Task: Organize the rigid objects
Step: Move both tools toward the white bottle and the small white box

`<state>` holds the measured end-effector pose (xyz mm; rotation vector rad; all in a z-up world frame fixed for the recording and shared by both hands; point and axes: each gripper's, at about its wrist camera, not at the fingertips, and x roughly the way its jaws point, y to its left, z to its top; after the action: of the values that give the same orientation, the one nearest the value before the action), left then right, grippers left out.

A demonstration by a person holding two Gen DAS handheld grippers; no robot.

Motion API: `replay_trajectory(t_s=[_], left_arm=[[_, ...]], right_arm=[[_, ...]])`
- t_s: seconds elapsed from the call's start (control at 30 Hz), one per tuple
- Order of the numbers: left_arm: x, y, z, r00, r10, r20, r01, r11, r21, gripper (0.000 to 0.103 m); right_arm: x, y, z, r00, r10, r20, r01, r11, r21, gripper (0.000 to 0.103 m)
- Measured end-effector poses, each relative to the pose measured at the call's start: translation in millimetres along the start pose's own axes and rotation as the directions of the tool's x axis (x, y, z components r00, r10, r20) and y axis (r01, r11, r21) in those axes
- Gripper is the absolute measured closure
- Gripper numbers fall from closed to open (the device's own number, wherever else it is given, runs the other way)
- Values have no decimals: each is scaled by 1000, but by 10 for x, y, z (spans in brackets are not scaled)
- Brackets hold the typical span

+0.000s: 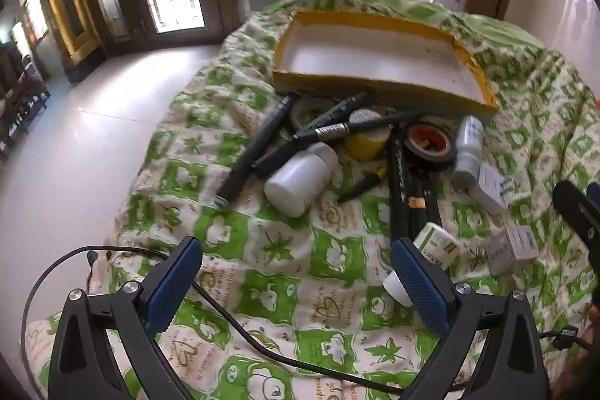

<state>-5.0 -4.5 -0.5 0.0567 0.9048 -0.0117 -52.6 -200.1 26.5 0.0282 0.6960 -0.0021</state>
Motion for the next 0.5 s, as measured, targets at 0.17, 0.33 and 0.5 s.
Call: replay_trajectory(t_s=[0.17,0.33,0.5], left_arm=[[85,-108,-42,1000,4,-27,-3,1000,5,2],[106,13,23,998,-39,-39,39,999,-2,2],[98,-2,45,995,-77,-58,78,997,1,2]], right_arm=[[-18,-9,4,1000,-4,14,4,1000,-4,0],[-83,17,74,999,-27,24,27,999,-23,0],[-34,-60,198,999,-7,-33,5,998,-56,0]])
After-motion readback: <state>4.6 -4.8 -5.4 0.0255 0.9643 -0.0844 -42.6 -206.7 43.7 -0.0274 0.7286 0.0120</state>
